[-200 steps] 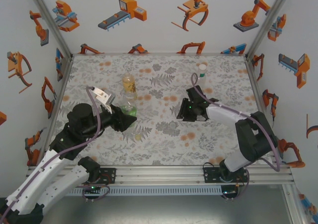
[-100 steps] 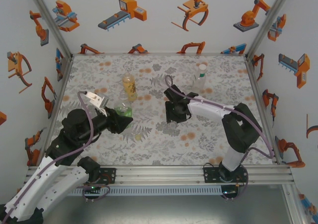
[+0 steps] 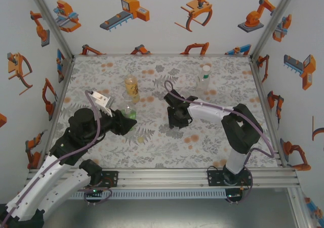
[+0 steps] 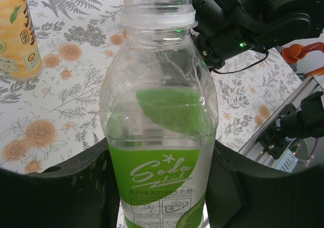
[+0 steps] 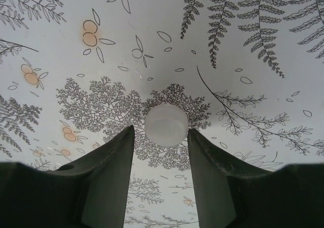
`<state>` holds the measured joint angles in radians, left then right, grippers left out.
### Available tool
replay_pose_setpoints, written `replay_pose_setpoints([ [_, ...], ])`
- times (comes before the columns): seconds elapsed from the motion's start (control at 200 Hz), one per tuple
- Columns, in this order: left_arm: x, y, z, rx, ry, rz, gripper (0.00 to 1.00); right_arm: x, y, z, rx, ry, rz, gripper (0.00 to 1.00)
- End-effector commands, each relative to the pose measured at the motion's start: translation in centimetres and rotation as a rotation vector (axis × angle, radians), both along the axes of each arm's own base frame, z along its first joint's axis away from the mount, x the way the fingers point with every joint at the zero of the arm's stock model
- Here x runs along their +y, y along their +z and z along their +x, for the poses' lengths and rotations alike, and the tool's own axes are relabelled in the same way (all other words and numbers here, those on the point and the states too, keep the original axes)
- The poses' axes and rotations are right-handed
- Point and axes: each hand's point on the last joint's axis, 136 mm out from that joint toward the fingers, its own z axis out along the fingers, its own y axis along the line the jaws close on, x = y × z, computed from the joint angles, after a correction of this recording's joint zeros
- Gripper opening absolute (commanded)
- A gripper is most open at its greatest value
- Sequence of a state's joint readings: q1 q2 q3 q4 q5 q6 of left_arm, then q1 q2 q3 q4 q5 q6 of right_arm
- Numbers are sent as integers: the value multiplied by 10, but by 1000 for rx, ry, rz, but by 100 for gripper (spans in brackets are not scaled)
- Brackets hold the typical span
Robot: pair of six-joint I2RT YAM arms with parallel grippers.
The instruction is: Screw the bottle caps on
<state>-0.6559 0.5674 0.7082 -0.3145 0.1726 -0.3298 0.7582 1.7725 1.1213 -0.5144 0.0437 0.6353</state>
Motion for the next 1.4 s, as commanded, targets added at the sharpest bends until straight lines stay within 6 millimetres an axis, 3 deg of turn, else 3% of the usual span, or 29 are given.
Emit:
replay_pose_setpoints([
  [0.0,-4,11,-3,-16,-23,-21,13,-1,-6,0,2,-4,-26,45],
  [0.866,-13,14,1,-11,-57,-10,13,-3,-17,1,-2,24,-60,39],
  [1.397,-7,13,-3,-16,-42,-4,14,0,-29,-5,38,50,-101,40],
])
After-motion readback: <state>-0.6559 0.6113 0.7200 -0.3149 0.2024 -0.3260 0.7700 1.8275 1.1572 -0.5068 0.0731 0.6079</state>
